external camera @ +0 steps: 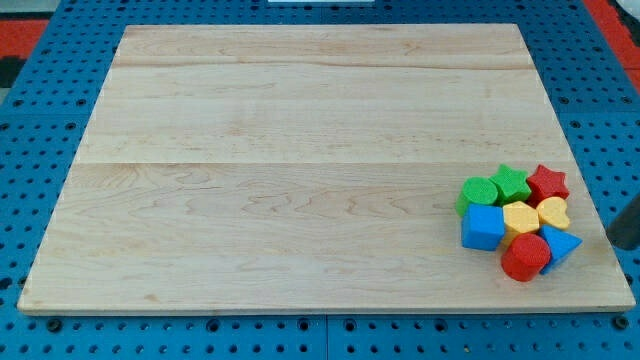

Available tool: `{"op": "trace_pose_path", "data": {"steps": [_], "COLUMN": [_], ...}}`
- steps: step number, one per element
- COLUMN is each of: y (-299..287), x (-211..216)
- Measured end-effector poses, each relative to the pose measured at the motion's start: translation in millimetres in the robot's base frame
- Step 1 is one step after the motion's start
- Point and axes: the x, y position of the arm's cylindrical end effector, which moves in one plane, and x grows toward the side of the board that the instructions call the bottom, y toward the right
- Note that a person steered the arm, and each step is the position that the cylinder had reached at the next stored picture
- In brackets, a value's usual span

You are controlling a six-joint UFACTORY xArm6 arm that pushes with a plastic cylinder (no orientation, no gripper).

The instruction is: Place the blue triangle above the red circle

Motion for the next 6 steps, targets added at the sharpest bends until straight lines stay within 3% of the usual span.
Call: {"op": "trace_pose_path", "data": {"steps": [2,4,6], "y": [-20.7,-32.2,-44.5], "x": [4.9,42.5,5.9]}}
